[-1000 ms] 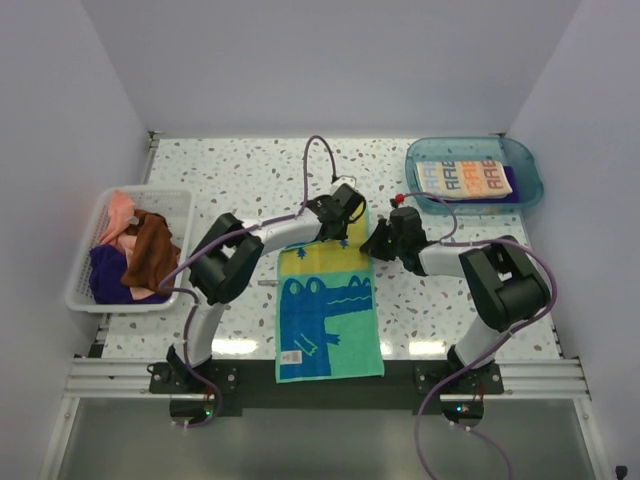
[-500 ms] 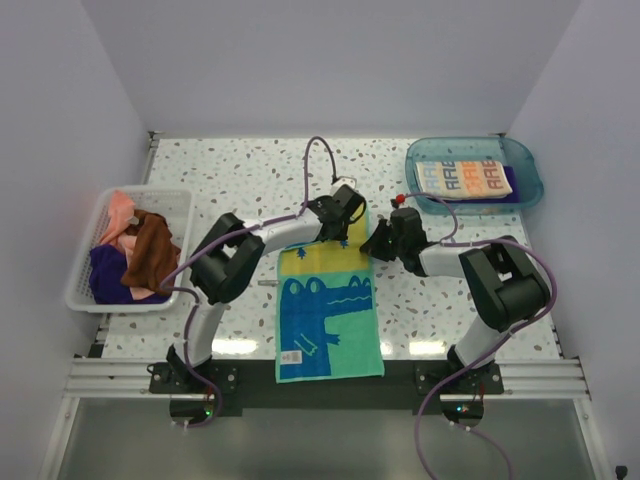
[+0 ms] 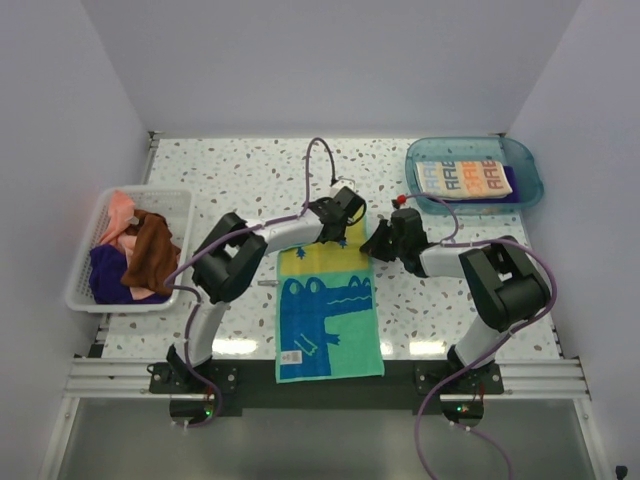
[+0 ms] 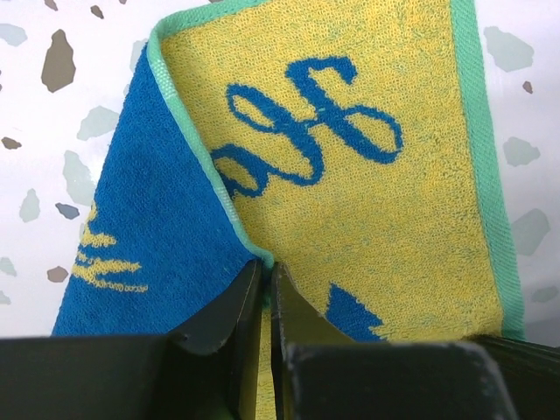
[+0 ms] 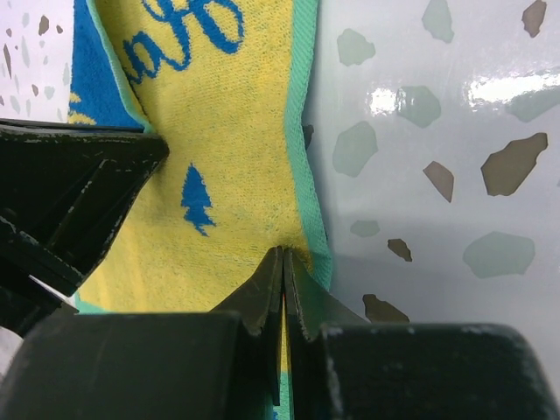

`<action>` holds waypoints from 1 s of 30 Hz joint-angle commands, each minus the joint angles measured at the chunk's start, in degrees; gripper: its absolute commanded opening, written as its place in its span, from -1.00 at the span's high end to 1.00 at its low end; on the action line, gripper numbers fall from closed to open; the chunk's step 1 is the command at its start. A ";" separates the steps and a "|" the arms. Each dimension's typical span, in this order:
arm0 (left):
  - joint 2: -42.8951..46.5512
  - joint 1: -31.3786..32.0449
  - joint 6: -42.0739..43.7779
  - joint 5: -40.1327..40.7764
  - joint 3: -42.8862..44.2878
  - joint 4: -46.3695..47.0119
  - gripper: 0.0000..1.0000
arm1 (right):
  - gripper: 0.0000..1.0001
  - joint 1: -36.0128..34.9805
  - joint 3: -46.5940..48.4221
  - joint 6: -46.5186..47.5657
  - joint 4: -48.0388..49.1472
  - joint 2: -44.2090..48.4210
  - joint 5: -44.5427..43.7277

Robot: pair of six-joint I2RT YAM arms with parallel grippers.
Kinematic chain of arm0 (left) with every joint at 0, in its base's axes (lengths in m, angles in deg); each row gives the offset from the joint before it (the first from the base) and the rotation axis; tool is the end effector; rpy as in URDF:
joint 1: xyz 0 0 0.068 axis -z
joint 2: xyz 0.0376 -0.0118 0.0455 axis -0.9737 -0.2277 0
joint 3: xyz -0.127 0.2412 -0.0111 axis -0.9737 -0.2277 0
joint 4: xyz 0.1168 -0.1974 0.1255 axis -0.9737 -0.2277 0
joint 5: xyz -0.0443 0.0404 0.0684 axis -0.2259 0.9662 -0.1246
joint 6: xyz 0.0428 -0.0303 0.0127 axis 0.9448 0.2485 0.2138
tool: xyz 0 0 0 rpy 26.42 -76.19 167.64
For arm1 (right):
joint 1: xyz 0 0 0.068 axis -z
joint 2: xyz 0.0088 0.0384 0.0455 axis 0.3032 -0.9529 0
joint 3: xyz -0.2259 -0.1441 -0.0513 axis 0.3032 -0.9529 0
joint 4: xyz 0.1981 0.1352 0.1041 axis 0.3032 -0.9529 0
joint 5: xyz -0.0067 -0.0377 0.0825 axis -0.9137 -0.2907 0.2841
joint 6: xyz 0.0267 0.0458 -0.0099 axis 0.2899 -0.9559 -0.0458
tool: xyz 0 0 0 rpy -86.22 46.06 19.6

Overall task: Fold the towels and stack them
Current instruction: Flatten out the crumpled towel

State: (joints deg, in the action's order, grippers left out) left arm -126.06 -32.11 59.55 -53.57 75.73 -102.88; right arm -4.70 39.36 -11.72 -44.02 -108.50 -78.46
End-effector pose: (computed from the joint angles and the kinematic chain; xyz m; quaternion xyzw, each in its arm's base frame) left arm 0.3385 -0.3149 0.1565 0.0649 0.9353 -0.0134 0.3477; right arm 0.2908 0.1255 0.1280 0.1165 0.8954 0.2827 0.3236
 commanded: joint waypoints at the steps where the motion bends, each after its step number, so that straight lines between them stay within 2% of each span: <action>1: 2.36 -1.48 0.80 3.43 1.03 -0.87 0.86 | 0.99 0.81 -2.13 0.10 -3.47 -1.23 -1.68; 7: 3.95 -5.34 3.43 4.40 1.30 -0.35 0.92 | 1.00 1.17 -2.49 -0.43 -3.82 -1.23 -2.20; 16: 3.16 -12.55 10.29 7.20 3.23 1.85 0.86 | 0.95 1.25 -1.70 1.06 -6.19 0.00 -3.35; 21: 0.79 -16.07 14.07 9.06 6.82 1.94 0.34 | 0.77 1.25 1.20 6.76 -11.46 2.98 -4.84; 22: 0.96 -16.34 14.42 8.71 7.18 1.85 0.10 | 0.72 1.25 3.29 8.08 -12.77 3.60 -5.02; 23: 1.40 -16.60 15.21 8.36 7.45 1.85 0.00 | 0.61 1.25 4.53 9.58 -15.66 3.95 -5.11; 27: 4.82 -17.57 17.84 5.73 4.83 3.60 -0.30 | 0.36 1.25 12.52 20.80 -23.84 5.10 -5.11; 29: 7.18 -18.01 20.56 0.38 2.71 6.40 -0.43 | 0.26 1.25 18.32 25.13 -29.01 4.23 -6.86; 30: 7.81 -18.53 21.62 -3.47 0.79 7.20 -0.46 | 0.15 1.25 20.34 28.89 -30.79 3.70 -7.56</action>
State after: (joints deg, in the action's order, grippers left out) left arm -123.94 -49.79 76.27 -49.48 79.45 -100.57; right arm -3.69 52.33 4.93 -66.12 -105.94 -82.64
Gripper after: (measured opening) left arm 0.715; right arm 0.386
